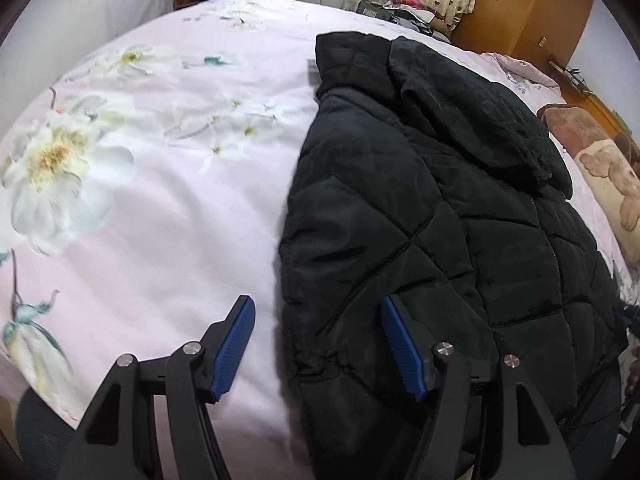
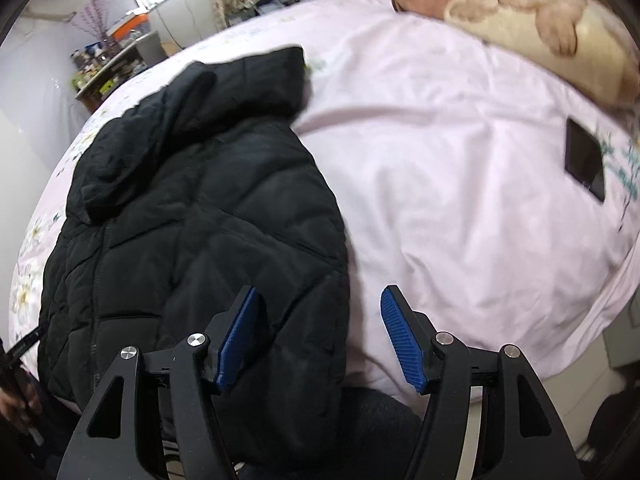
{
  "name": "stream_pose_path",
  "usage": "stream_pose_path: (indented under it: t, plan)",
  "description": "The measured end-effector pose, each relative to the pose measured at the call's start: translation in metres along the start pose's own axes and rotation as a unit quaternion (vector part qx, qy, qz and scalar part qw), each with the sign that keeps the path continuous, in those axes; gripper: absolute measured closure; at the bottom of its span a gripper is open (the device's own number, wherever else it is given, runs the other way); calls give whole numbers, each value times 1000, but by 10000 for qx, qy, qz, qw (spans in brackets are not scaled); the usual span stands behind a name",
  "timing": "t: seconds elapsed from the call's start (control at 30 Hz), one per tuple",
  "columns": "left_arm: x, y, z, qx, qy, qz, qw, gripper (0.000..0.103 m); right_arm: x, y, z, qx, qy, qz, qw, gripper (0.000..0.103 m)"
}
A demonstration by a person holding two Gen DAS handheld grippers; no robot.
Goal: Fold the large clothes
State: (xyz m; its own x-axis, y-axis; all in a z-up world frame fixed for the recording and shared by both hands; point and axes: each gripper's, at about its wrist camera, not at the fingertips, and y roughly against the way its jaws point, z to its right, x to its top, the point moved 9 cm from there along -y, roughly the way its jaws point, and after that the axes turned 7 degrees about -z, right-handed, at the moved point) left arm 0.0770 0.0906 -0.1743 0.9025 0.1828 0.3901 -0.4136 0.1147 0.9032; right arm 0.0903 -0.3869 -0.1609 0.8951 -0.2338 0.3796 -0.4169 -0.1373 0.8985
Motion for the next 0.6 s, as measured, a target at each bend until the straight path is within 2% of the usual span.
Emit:
stream_pose_path:
  t: [0.1,0.27,0.4,0.43,0.47,0.5,0.53,0.57,0.6]
  plan:
    - [-6,-2,5,-82,19,-35,10000,34,-3,-9,2,204,-98,-191,9996,39]
    - [-25,-10,15,-272,12,-221,9994,29,-13,-18,-16,821,-81,-597,9948,39]
    - [-35,-10,22,-231,-220,-221,9992,30,-22,-23,-23,926,-70,-816,9923,39]
    - [-36,-9,24,-238,-246,-250,9991,39,-22,-21,-24,920,-85,-806,9925,49]
    - [-36,-7,25,-270,-280,-280,9988,51,-21,-19,-26,912,-93,-777,9928,64]
    - [-34,-4,27,-264,-321,-277,9988,58,-20,-14,-28,947,-104,-721,9928,70]
    - [-32,1,29,-257,-375,-262,9986,70,-18,-10,-30,986,-93,-679,9928,80]
    - [-29,8,33,-265,-440,-220,9984,80,-15,-3,-35,1029,-33,-605,9928,85]
    - [-26,15,36,-303,-470,-173,9983,82,-10,0,-39,1039,5,-566,9930,86]
